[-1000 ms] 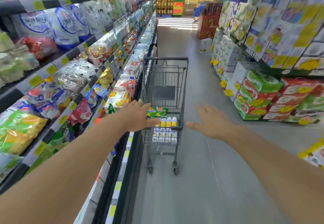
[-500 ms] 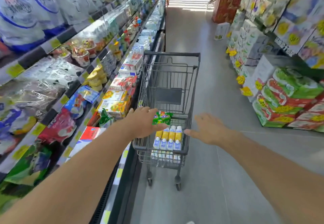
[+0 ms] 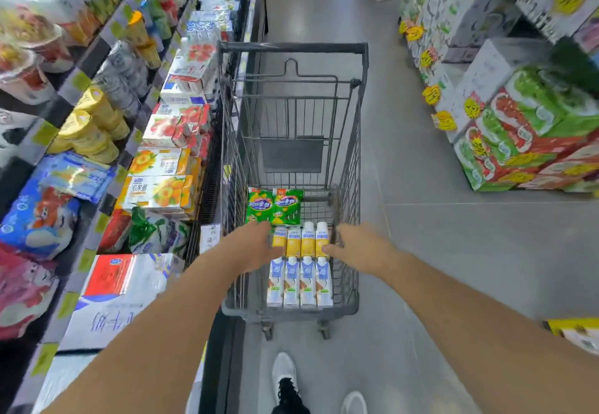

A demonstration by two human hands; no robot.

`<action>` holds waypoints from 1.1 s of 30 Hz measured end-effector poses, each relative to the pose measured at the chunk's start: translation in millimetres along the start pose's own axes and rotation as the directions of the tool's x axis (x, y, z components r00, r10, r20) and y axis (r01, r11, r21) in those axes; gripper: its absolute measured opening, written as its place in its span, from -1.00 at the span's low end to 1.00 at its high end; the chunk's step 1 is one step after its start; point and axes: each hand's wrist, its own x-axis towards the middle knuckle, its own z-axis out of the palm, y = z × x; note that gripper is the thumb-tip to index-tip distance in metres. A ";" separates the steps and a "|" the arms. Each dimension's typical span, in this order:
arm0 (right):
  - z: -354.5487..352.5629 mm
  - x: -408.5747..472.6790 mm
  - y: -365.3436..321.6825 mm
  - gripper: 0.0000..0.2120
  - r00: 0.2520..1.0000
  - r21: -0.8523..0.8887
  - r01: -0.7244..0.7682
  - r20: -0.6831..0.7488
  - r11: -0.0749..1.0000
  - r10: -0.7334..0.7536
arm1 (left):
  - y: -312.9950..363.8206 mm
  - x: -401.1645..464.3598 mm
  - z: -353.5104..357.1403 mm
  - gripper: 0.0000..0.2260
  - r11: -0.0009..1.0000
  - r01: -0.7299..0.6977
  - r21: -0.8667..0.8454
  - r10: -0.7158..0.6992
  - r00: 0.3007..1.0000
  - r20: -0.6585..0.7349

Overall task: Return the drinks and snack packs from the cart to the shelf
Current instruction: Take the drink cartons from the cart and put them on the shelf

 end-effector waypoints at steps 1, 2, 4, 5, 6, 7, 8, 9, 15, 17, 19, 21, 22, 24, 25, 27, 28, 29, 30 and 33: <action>9.4 16.7 0.0 -0.51 1.000 0.022 -0.025 0.017 0.999 0.024 | -6.3 18.5 9.7 -0.46 1.000 0.002 -0.025 -0.001 1.000 0.020; 19.6 32.3 1.0 -0.54 0.998 0.047 -0.040 0.041 0.998 0.038 | -10.8 35.5 21.3 -0.49 0.998 0.012 -0.054 -0.010 0.999 0.048; 45.6 66.3 7.0 -0.58 0.993 0.087 -0.078 0.094 0.993 0.069 | -18.0 67.2 47.1 -0.48 0.995 0.036 -0.092 -0.026 0.994 0.104; 59.4 82.9 11.3 -0.60 0.989 0.099 -0.101 0.116 0.990 0.089 | -21.6 83.1 60.5 -0.46 0.992 0.049 -0.113 -0.034 0.991 0.133; 75.2 100.0 16.9 -0.62 0.986 0.114 -0.120 0.132 0.986 0.105 | -25.5 98.1 73.2 -0.43 0.988 0.065 -0.137 -0.042 0.986 0.162; 91.3 116.6 22.8 -0.63 0.981 0.124 -0.145 0.149 0.982 0.126 | -30.1 113.2 87.1 -0.41 0.983 0.084 -0.165 -0.053 0.981 0.184; 105.7 131.4 27.9 -0.63 0.975 0.123 -0.169 0.167 0.978 0.147 | -34.9 127.6 101.0 -0.40 0.975 0.111 -0.191 -0.071 0.976 0.207; 119.0 145.7 32.1 -0.62 0.968 0.119 -0.195 0.183 0.974 0.172 | -39.7 141.4 113.5 -0.39 0.966 0.142 -0.218 -0.091 0.969 0.228; 182.4 211.5 57.1 -0.75 0.909 0.219 -0.394 0.233 0.893 0.344 | -61.4 201.6 169.8 -0.49 0.895 0.272 -0.353 -0.194 0.951 0.240; 199.9 225.5 64.3 -0.72 0.882 0.300 -0.468 0.209 0.831 0.421 | -71.7 216.3 188.0 -0.49 0.869 0.313 -0.384 -0.235 0.942 0.238; 214.9 234.8 67.8 -0.67 0.848 0.366 -0.528 0.194 0.766 0.493 | -80.7 227.6 206.8 -0.41 0.833 0.396 -0.388 -0.302 0.911 0.281; 230.7 241.0 70.0 -0.63 0.821 0.389 -0.567 0.200 0.726 0.534 | -86.1 234.3 224.8 -0.33 0.785 0.474 -0.399 -0.343 0.868 0.358; 238.1 242.6 70.7 -0.62 0.807 0.397 -0.587 0.218 0.706 0.549 | -87.5 236.9 234.1 -0.32 0.765 0.496 -0.411 -0.342 0.854 0.393; 250.4 246.3 71.7 -0.62 0.783 0.423 -0.616 0.238 0.665 0.574 | -88.7 241.1 250.0 -0.33 0.720 0.541 -0.435 -0.338 0.821 0.461; 254.2 248.7 72.6 -0.62 0.774 0.445 -0.625 0.247 0.642 0.583 | -89.3 243.9 256.8 -0.33 0.693 0.559 -0.455 -0.341 0.811 0.475; 257.1 253.5 73.0 -0.59 0.747 0.498 -0.647 0.266 0.577 0.609 | -89.6 250.1 262.2 -0.35 0.652 0.582 -0.486 -0.358 0.801 0.480; 256.9 255.2 72.5 -0.59 0.734 0.504 -0.660 0.272 0.558 0.623 | -89.2 251.6 261.5 -0.36 0.647 0.589 -0.483 -0.362 0.796 0.486; 258.1 256.0 72.9 -0.63 0.730 0.493 -0.665 0.268 0.562 0.629 | -89.6 253.2 260.9 -0.36 0.646 0.598 -0.475 -0.367 0.788 0.494; 259.5 256.4 72.2 -0.71 0.729 0.483 -0.666 0.261 0.568 0.633 | -89.6 253.5 260.1 -0.36 0.646 0.599 -0.474 -0.372 0.788 0.489; 267.7 256.8 74.7 -0.71 0.761 0.396 -0.643 0.240 0.655 0.602 | -93.3 256.2 259.4 -0.35 0.668 0.603 -0.435 -0.415 0.788 0.456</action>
